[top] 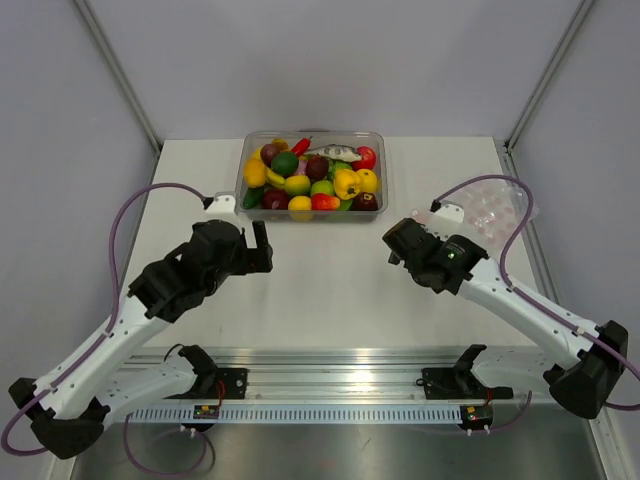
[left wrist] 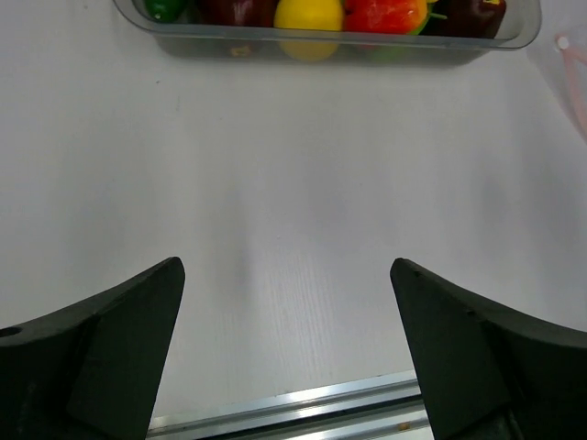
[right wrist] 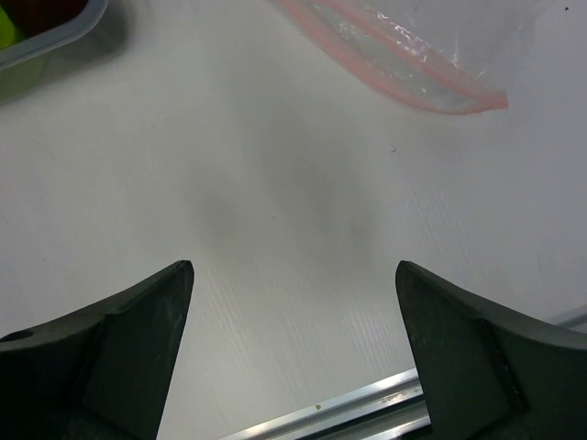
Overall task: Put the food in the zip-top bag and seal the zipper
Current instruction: Pick up the zipper food storage bag at the center of the board.
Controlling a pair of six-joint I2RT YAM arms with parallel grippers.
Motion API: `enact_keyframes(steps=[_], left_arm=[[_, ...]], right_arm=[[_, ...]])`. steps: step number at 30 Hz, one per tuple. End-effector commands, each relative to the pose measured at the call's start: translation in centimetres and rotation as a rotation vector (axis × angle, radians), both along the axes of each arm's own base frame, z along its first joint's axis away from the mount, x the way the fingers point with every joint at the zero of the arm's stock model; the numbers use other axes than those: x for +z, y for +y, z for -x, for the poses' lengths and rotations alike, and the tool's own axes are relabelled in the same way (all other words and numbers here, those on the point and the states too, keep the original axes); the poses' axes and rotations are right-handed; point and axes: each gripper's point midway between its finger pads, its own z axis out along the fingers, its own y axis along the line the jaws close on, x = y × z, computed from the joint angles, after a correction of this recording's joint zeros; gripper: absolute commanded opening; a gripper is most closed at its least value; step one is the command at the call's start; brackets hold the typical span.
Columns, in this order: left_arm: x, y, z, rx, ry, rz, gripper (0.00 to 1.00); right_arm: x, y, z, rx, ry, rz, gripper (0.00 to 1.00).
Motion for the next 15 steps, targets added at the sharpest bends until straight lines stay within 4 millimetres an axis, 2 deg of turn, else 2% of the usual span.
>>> enact_keyframes(steps=[1,9,12,13,15], left_arm=[[-0.3,2.1,-0.3,0.061,-0.01,-0.089,0.99],[-1.0,1.4,-0.8,0.046,-0.002,-0.099,0.99],[-1.4,0.9,-1.0,0.028,0.006,-0.098,0.99],[-1.6,0.7,-1.0,0.019,0.011,-0.096,0.99],[-1.7,0.5,-1.0,0.011,0.011,-0.09,0.99]], right_arm=[[0.0,1.3,-1.2,0.028,-0.016,-0.007,0.99],[-0.7,2.2,-2.5,0.162,-0.018,0.095,0.99],[-0.6,1.3,-3.9,0.185,-0.002,0.153,0.99],[-0.7,-0.3,-4.9,0.171,0.02,0.179,0.99],[-0.8,-0.9,-6.4,0.184,0.026,0.124,0.99]])
